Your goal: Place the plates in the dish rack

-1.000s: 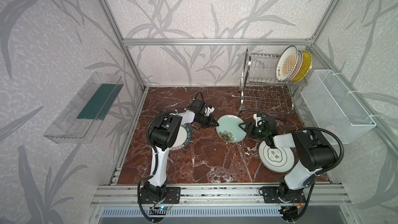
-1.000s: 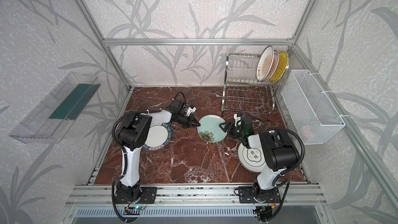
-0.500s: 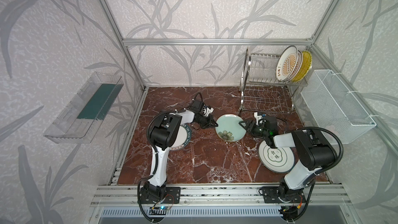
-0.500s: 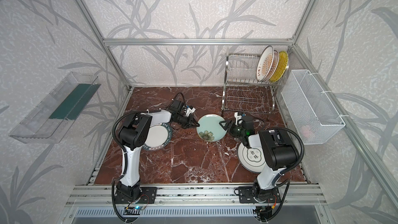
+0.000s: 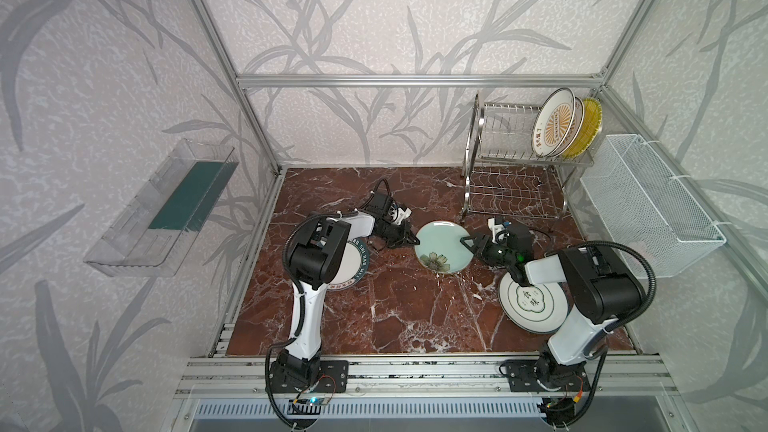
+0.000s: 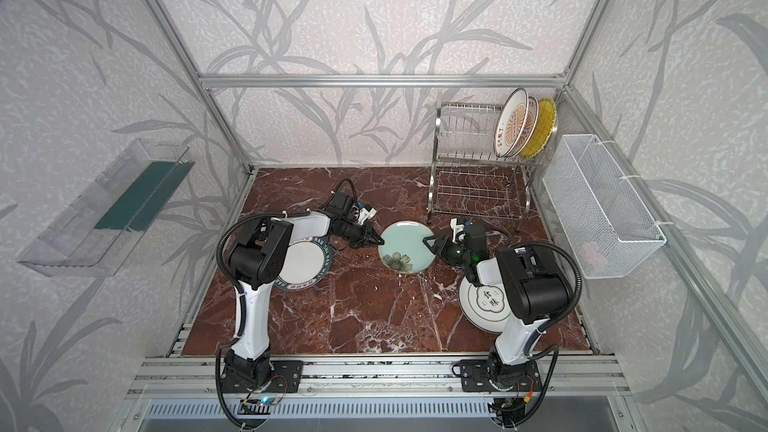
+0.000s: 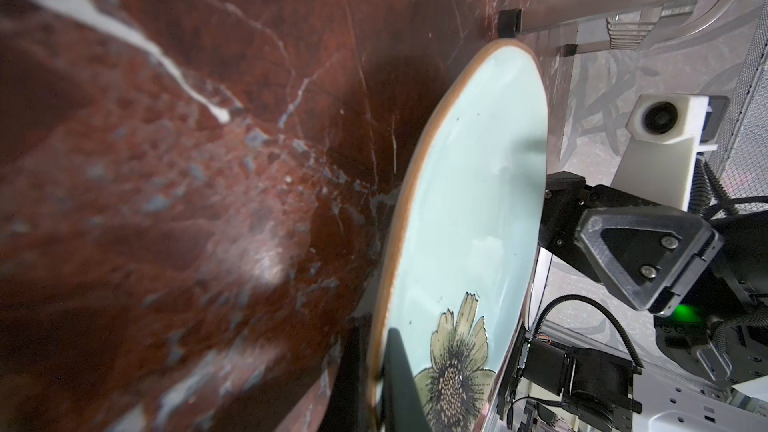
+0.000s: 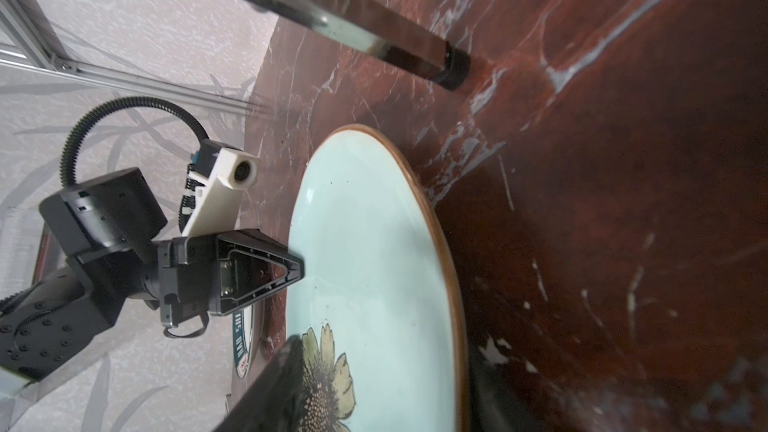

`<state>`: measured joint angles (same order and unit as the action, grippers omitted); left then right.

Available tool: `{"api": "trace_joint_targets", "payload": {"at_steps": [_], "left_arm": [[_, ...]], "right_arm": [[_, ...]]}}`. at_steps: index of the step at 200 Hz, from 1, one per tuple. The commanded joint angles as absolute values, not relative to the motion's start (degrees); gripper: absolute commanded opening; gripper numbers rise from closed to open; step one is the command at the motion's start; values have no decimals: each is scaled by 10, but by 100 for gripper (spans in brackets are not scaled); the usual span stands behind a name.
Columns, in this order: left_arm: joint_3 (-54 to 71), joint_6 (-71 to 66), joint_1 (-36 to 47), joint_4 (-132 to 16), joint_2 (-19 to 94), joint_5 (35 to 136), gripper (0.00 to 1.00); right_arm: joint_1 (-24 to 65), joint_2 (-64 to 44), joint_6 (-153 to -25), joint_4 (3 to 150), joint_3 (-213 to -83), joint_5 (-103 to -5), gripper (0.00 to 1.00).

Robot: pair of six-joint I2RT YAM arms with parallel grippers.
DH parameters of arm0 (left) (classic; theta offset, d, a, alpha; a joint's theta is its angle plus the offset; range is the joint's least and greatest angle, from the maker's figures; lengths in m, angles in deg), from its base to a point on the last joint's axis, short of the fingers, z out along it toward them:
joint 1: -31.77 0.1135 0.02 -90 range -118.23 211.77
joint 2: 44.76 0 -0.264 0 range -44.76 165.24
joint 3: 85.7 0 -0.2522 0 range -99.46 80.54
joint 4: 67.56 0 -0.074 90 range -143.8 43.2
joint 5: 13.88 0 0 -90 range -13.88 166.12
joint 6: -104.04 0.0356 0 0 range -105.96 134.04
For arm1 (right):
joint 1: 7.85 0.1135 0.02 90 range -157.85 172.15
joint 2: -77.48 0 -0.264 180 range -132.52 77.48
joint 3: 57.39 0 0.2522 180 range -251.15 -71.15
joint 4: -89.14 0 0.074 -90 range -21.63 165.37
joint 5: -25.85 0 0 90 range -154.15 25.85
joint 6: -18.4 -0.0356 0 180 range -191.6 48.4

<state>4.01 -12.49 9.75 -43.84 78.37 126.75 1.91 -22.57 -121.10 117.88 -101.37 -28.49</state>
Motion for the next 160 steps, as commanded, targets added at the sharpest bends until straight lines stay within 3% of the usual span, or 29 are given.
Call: {"api": "trace_joint_targets", "payload": {"at_steps": [1, 160], "left_arm": [[28, -112, 81, -440, 787, 1286, 0], [32, -121, 82, -448, 780, 1280, 0]], "right_arm": [[38, -206, -1201, 1223, -1031, -233, 50], [37, -213, -1200, 1223, -1028, -234, 3]]}}
